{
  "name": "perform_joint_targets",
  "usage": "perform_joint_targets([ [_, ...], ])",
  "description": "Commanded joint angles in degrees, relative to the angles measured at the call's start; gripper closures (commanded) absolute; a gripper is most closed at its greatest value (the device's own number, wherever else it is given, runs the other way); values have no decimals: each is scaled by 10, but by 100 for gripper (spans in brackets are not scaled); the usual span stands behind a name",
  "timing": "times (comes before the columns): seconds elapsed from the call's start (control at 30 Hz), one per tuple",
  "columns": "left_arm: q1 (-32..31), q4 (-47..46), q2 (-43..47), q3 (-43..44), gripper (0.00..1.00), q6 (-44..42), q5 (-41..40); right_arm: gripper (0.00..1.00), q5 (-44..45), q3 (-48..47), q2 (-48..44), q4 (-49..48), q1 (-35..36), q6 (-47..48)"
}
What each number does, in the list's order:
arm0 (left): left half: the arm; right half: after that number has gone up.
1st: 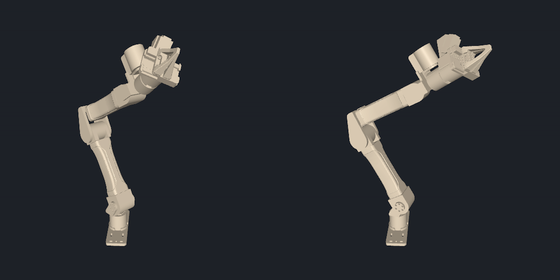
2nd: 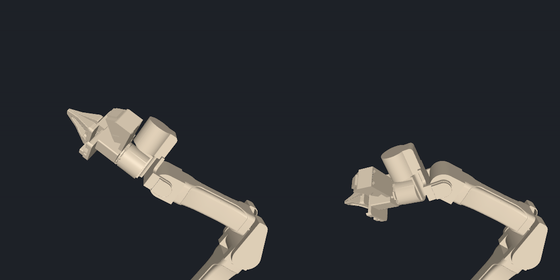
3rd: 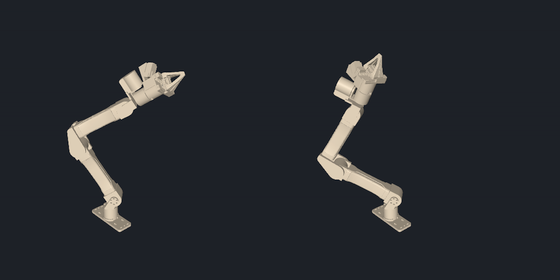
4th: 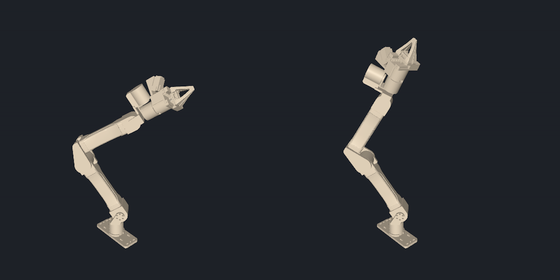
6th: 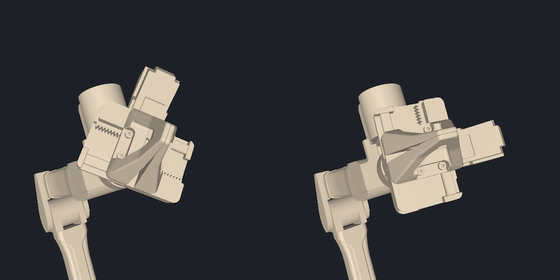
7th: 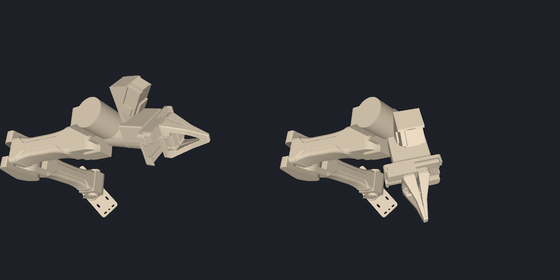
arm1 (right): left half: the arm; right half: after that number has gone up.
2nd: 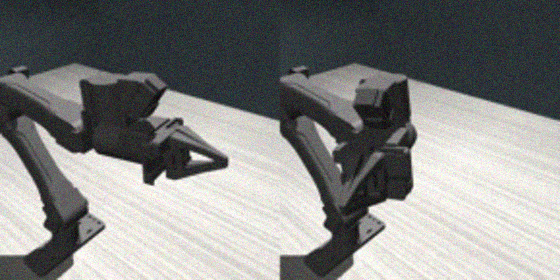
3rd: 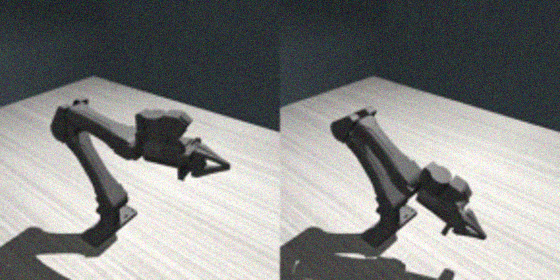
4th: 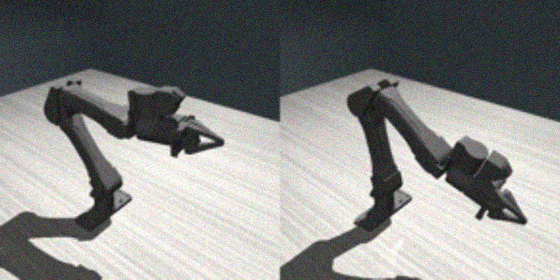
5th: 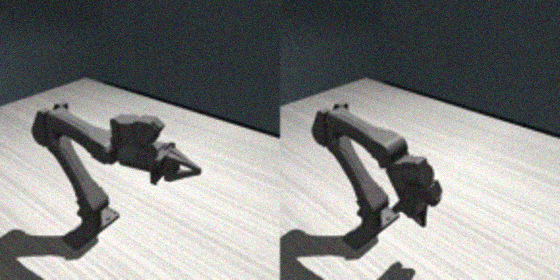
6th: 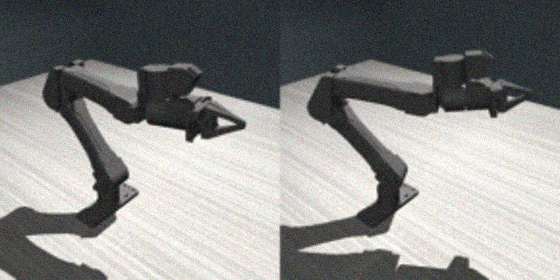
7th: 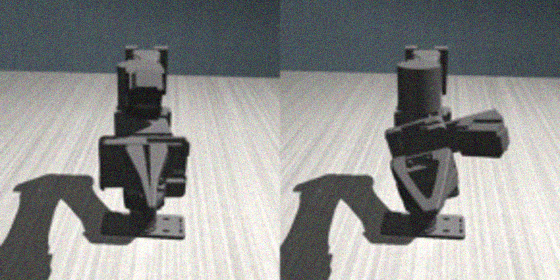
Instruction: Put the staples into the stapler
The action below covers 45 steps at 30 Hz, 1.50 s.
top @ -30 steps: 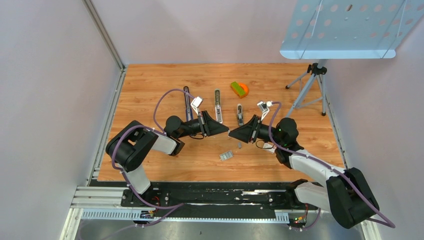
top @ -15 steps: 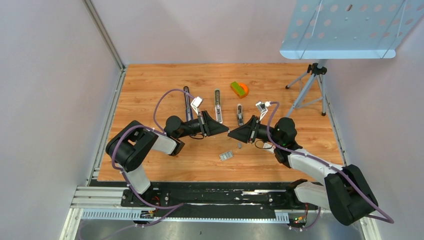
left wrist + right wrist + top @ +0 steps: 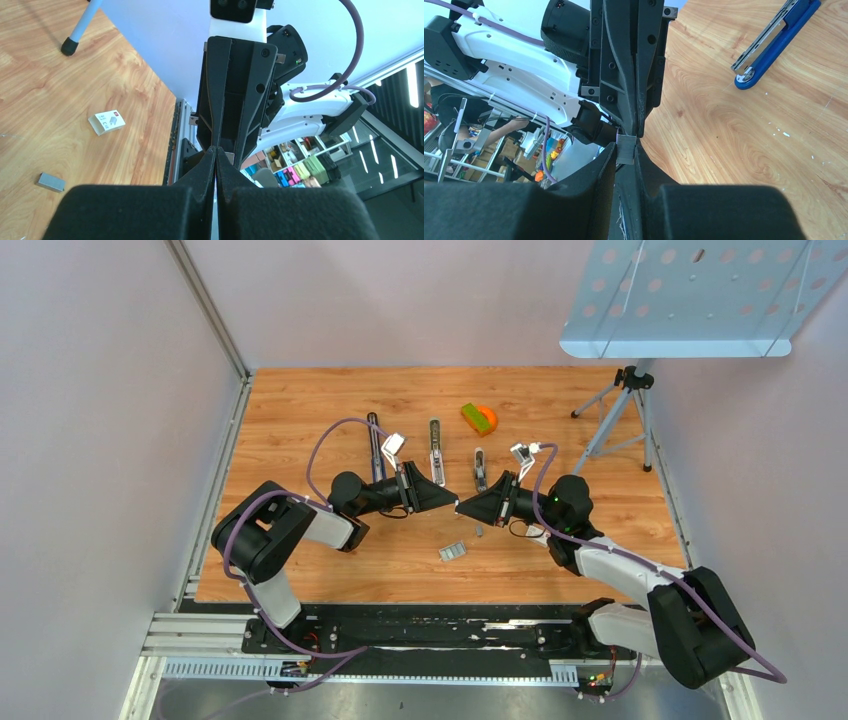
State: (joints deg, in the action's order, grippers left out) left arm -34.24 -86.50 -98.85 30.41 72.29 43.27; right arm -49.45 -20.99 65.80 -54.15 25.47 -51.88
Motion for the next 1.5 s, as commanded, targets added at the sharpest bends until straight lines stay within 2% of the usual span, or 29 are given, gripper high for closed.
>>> perform_joint_targets([
  [0.0,1,-56,0,-6,100,-6,-2,79,-9,-8,-2,-31,8,0],
  [0.2,2,-57,-4,-2,90,-2,-2,80,-6,-5,-2,-33,9,-2],
  [0.33,2,-57,-7,2,73,-3,-9,81,-5,-3,-3,-32,8,-2],
  [0.53,23,-45,-13,7,61,-5,-25,81,2,-1,-17,0,9,14],
  [0.63,41,-21,0,9,58,-18,-27,81,7,0,-29,28,8,30],
  [0.77,59,137,55,13,57,-107,-48,81,16,-5,-49,82,8,58],
  [0.9,64,406,148,38,51,-263,-108,80,28,-22,-71,166,8,96],
  [1.0,64,695,225,105,45,-408,-242,79,50,-40,-84,228,8,129],
  [1.07,64,812,275,132,39,-464,-365,79,61,-56,-86,269,8,161],
  [1.2,64,971,332,183,28,-533,-504,79,100,-100,-74,368,8,216],
  [1.27,64,1029,349,207,7,-550,-540,79,120,-123,-58,402,8,234],
  [1.3,64,1054,356,219,2,-552,-547,79,132,-136,-48,419,8,243],
  [1.47,64,1133,392,250,0,-563,-526,79,233,-204,17,521,8,292],
])
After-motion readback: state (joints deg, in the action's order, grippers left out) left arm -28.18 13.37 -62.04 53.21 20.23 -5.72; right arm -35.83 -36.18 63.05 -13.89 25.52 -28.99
